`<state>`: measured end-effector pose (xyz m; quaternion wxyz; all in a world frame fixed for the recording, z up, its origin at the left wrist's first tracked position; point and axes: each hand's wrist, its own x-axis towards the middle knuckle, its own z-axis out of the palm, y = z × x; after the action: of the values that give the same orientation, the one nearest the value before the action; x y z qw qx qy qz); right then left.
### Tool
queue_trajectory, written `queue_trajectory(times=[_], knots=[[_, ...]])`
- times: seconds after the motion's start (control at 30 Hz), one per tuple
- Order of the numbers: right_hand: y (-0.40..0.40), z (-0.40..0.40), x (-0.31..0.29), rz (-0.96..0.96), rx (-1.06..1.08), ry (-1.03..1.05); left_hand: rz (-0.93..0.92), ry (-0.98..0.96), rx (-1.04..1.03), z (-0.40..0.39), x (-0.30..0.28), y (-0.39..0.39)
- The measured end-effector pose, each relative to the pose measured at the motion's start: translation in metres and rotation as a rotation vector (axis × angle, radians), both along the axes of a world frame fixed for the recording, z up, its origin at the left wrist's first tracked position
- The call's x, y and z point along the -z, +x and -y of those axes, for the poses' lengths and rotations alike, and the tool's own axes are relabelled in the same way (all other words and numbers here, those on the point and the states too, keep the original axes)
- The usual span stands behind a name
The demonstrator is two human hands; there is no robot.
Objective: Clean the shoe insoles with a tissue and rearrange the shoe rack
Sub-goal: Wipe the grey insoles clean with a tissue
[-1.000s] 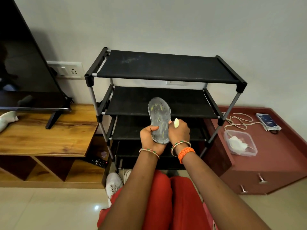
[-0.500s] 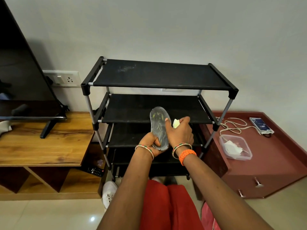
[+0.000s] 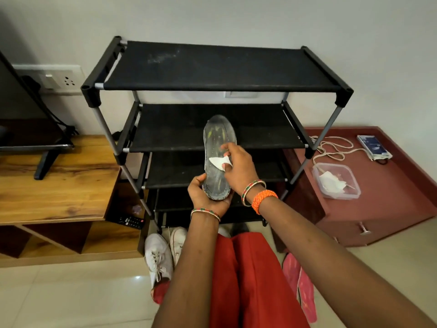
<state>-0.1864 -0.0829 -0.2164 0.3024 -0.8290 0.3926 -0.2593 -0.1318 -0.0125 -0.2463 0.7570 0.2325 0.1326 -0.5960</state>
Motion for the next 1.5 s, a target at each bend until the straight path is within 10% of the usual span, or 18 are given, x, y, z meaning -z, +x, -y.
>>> queue_trajectory(times=[0.7, 1.5], knots=[[-0.009, -0.013, 0.003, -0.395, -0.227, -0.249, 0.001, -0.116, 0.008, -0.002, 0.017, 0.004], [-0.024, -0.004, 0.012, -0.412, -0.345, -0.327, -0.004, -0.116, 0.058, -0.009, 0.017, -0.002]])
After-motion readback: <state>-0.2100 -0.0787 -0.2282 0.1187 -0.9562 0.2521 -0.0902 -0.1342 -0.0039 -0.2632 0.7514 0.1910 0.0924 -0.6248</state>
